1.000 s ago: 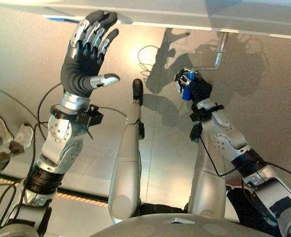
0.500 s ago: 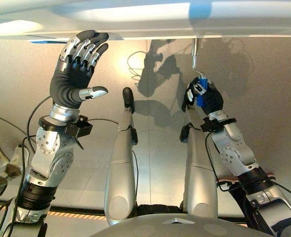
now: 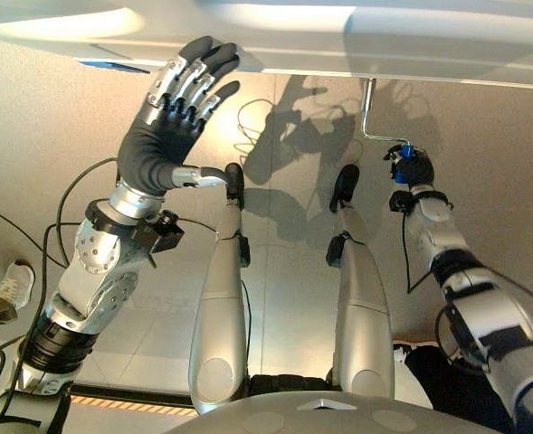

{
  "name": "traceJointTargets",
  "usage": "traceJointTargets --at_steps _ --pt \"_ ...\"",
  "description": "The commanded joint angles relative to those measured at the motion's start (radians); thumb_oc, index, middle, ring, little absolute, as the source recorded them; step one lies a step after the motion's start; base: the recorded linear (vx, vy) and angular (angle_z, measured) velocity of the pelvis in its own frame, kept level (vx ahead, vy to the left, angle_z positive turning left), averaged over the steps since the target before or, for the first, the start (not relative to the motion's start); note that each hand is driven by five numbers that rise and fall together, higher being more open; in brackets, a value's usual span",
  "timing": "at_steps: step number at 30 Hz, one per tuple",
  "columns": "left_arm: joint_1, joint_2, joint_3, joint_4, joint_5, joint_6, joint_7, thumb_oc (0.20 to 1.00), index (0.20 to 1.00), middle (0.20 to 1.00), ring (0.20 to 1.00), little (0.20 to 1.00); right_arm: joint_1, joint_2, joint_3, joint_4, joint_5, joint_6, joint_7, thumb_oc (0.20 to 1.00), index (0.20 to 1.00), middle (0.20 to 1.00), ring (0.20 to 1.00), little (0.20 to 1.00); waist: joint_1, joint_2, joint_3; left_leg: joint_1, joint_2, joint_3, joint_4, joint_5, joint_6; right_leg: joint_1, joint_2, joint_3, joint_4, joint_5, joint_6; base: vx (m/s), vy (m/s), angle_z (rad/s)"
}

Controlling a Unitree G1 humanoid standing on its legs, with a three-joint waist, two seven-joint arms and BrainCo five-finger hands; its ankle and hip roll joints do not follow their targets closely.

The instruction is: Raise the hospital bed

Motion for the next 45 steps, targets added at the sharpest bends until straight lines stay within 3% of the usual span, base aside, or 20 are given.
traceJointTargets --at_steps 1,3,8,13,14,17,19,20,21,27,31,35,36,37,40,41,45 --pt "-0.027 -0.019 0.014 -0.067 -0.02 -0.046 -0.004 1.0 1.0 1.0 1.0 1.0 0.044 -0.259 -0.03 0.124 0.003 0.098 -0.045 0.2 0.2 0.2 0.2 0.2 0.027 0.105 -0.02 -0.015 -0.012 -0.042 0.04 -0.044 0.002 0.016 -0.012 -0.045 0.097 -0.105 0.068 0.02 0.09 0.23" --pt "-0.056 -0.036 0.004 -0.051 -0.019 -0.043 -0.004 1.0 1.0 1.0 1.0 1.0 -0.002 -0.212 0.028 0.133 -0.045 0.121 -0.024 0.2 0.2 0.2 0.2 0.2 0.056 0.125 -0.02 -0.056 -0.031 -0.055 0.071 -0.053 0.012 -0.006 -0.022 -0.049 0.118 -0.109 0.067 0.01 0.066 0.19" --pt "-0.101 -0.064 0.0 -0.039 0.001 -0.043 0.014 1.0 1.0 1.0 1.0 1.0 -0.1 -0.097 0.174 0.117 -0.204 0.164 0.03 0.2 0.2 0.2 0.2 0.2 0.089 0.137 -0.02 -0.114 -0.048 -0.065 0.104 -0.064 0.022 -0.039 -0.032 -0.058 0.131 -0.114 0.065 0.01 0.06 0.13" --pt "-0.129 -0.126 -0.001 -0.032 0.031 -0.048 0.064 1.0 1.0 1.0 1.0 1.0 -0.177 0.089 0.241 0.058 -0.248 0.169 0.024 0.2 0.2 0.2 0.2 0.2 0.112 0.146 -0.02 -0.178 -0.066 -0.073 0.135 -0.073 0.03 -0.078 -0.041 -0.061 0.141 -0.115 0.064 0.01 0.089 0.0" --pt "-0.133 -0.136 0.004 -0.028 0.041 -0.048 0.087 1.0 1.0 1.0 1.0 1.0 -0.202 0.164 0.278 0.041 -0.28 0.176 0.023 0.2 0.2 0.2 0.2 0.2 0.118 0.145 -0.02 -0.198 -0.069 -0.077 0.144 -0.076 0.032 -0.091 -0.042 -0.065 0.14 -0.114 0.064 0.01 0.068 -0.03" --pt "-0.127 -0.147 0.004 -0.03 0.043 -0.047 0.101 1.0 1.0 1.0 1.0 1.0 -0.21 0.216 0.311 0.032 -0.319 0.185 0.023 0.2 0.2 0.2 0.2 0.2 0.119 0.146 -0.02 -0.21 -0.071 -0.08 0.148 -0.075 0.034 -0.098 -0.043 -0.068 0.14 -0.113 0.065 0.01 0.029 -0.02" --pt "-0.133 -0.165 0.003 -0.031 0.054 -0.05 0.13 1.0 1.0 1.0 1.0 1.0 -0.225 0.32 0.365 0.005 -0.371 0.191 0.027 0.2 0.2 0.2 0.2 0.2 0.129 0.152 -0.02 -0.226 -0.078 -0.082 0.153 -0.077 0.033 -0.109 -0.046 -0.076 0.14 -0.113 0.065 0.02 0.058 0.0" --pt "-0.131 -0.165 0.005 -0.032 0.055 -0.05 0.13 1.0 1.0 1.0 1.0 1.0 -0.225 0.322 0.365 0.006 -0.371 0.191 0.027 0.2 0.2 0.2 0.2 0.2 0.128 0.152 -0.02 -0.227 -0.078 -0.082 0.154 -0.078 0.033 -0.11 -0.046 -0.076 0.141 -0.113 0.065 0.01 0.057 -0.01" --pt "-0.136 -0.185 0.006 -0.033 0.057 -0.059 0.154 1.0 1.0 1.0 1.0 1.0 -0.221 0.402 0.394 -0.06 -0.367 0.175 0.023 0.2 0.2 0.2 0.2 0.2 0.131 0.151 -0.02 -0.24 -0.081 -0.085 0.159 -0.079 0.034 -0.116 -0.047 -0.077 0.139 -0.113 0.065 0.01 0.037 -0.02" --pt "-0.14 -0.205 -0.009 -0.029 0.064 -0.079 0.17 1.0 1.0 1.0 1.0 1.0 -0.224 0.479 0.468 -0.17 -0.342 0.137 0.05 0.2 0.2 0.2 0.2 0.2 0.143 0.164 -0.02 -0.238 -0.09 -0.086 0.158 -0.079 0.031 -0.107 -0.055 -0.081 0.13 -0.11 0.065 0.01 0.024 0.01" --pt "-0.133 -0.205 -0.026 -0.026 0.062 -0.092 0.155 1.0 1.0 1.0 1.0 1.0 -0.214 0.483 0.486 -0.347 -0.183 0.071 0.078 0.2 0.2 0.2 0.2 0.2 0.139 0.166 -0.02 -0.224 -0.087 -0.079 0.153 -0.077 0.028 -0.102 -0.057 -0.071 0.123 -0.105 0.064 0.0 0.021 0.0" --pt "-0.114 -0.181 -0.026 -0.029 0.07 -0.11 0.143 1.0 1.0 1.0 1.0 1.0 -0.184 0.42 0.475 -0.649 -0.002 -0.023 0.091 0.2 0.2 0.2 0.2 0.2 0.119 0.151 -0.02 -0.198 -0.079 -0.062 0.142 -0.075 0.024 -0.085 -0.054 -0.059 0.106 -0.096 0.064 0.0 0.026 -0.01" --pt "-0.099 -0.165 -0.022 -0.026 0.074 -0.112 0.131 1.0 1.0 1.0 1.0 1.0 -0.147 0.355 0.439 -0.82 0.081 -0.071 0.112 0.2 0.2 0.2 0.2 0.2 0.103 0.142 -0.02 -0.184 -0.076 -0.053 0.138 -0.075 0.023 -0.077 -0.052 -0.05 0.102 -0.093 0.063 0.0 0.0 0.0" --pt "-0.099 -0.166 -0.023 -0.025 0.073 -0.112 0.131 1.0 1.0 1.0 1.0 1.0 -0.145 0.353 0.439 -0.822 0.082 -0.07 0.113 0.2 0.2 0.2 0.2 0.2 0.104 0.142 -0.02 -0.182 -0.075 -0.053 0.138 -0.075 0.023 -0.077 -0.052 -0.049 0.102 -0.093 0.063 0.0 0.0 0.0" --pt "-0.07 -0.131 -0.005 -0.025 0.083 -0.114 0.106 1.0 1.0 1.0 1.0 1.0 -0.069 0.232 0.345 -1.039 0.139 -0.139 0.113 0.2 0.2 0.2 0.2 0.2 0.073 0.125 -0.02 -0.156 -0.068 -0.037 0.129 -0.075 0.022 -0.061 -0.046 -0.037 0.09 -0.087 0.064 -0.01 0.003 -0.04" --pt "-0.044 -0.111 0.012 -0.035 0.078 -0.115 0.086 1.0 1.0 1.0 1.0 1.0 -0.017 0.147 0.3 -1.169 0.117 -0.163 0.102 0.2 0.2 0.2 0.2 0.2 0.051 0.112 -0.02 -0.136 -0.06 -0.027 0.12 -0.074 0.021 -0.045 -0.042 -0.03 0.079 -0.084 0.065 -0.01 0.012 -0.07" --pt "0.004 -0.103 0.04 -0.048 0.067 -0.106 0.058 1.0 1.0 1.0 1.0 1.0 0.107 0.079 0.185 -1.321 0.153 -0.19 0.112 0.2 0.2 0.2 0.2 0.2 0.015 0.092 -0.02 -0.096 -0.046 -0.013 0.099 -0.07 0.018 -0.016 -0.036 -0.017 0.055 -0.076 0.069 -0.02 -0.029 -0.08"
